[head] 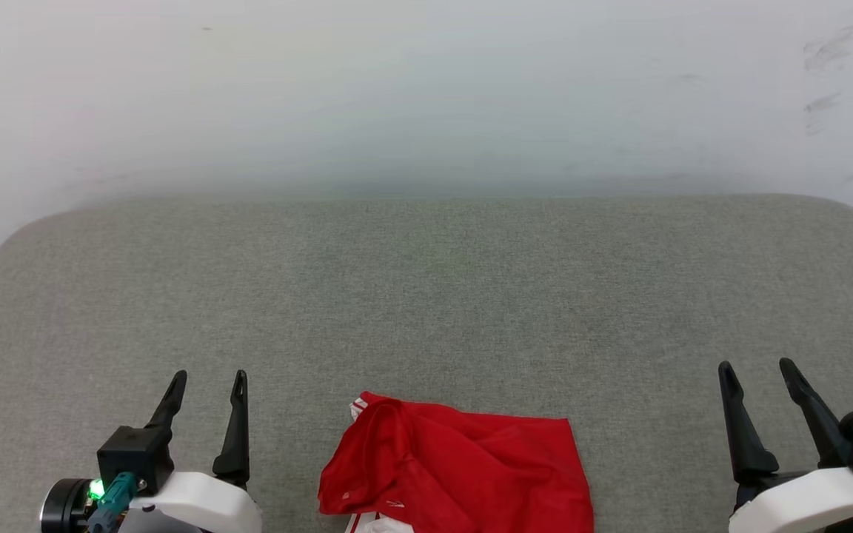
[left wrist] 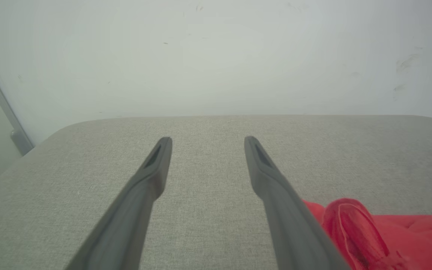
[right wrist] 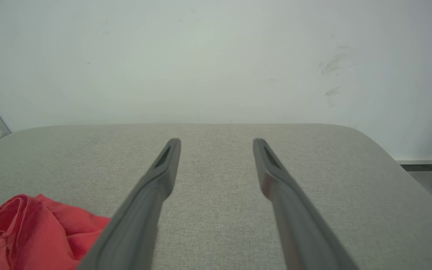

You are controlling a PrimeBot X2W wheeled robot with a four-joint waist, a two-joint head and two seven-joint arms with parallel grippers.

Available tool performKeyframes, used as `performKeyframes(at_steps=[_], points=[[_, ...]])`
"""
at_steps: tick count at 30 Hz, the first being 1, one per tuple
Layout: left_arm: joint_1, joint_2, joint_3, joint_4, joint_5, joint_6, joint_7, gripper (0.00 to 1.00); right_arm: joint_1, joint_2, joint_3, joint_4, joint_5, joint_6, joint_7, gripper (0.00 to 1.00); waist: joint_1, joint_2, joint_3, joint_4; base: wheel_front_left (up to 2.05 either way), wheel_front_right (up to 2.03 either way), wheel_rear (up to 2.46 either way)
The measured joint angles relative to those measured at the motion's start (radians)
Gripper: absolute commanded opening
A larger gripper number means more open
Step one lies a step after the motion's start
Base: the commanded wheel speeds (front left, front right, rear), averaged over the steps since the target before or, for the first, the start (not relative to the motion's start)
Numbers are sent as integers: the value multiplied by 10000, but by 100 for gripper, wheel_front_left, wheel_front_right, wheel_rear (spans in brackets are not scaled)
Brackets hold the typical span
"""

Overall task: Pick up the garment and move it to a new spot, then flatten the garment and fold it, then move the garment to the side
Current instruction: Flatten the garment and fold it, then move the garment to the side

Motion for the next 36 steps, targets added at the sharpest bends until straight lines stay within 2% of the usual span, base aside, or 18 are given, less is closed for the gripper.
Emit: performKeyframes(at_steps=[17, 20, 26, 32, 36], points=[[160, -82, 102, -84, -59, 38, -2, 100, 69, 42, -366, -215, 527, 0, 372, 100, 0, 0, 0, 67, 0, 0, 0], [40, -125, 148, -121, -4, 10, -2, 100, 53, 46, -629, -25, 874, 0, 1009, 100, 1, 0, 90, 168, 0, 0, 0], [-246, -236, 347, -301, 157, -42, -13, 100, -32, -591, -826, 564, 2127, 0, 3599, 100, 2, 0, 432, 466, 0, 0, 0], [-630, -552, 621, -385, 399, -219, -13, 100, -303, -1285, -27, 767, 3116, 0, 5837, 100, 3, 0, 946, 873, 0, 0, 0], [-827, -782, 738, -368, 604, -407, -13, 100, -561, -1409, 721, 909, 3469, 0, 6543, 100, 3, 0, 1281, 1154, 0, 0, 0]])
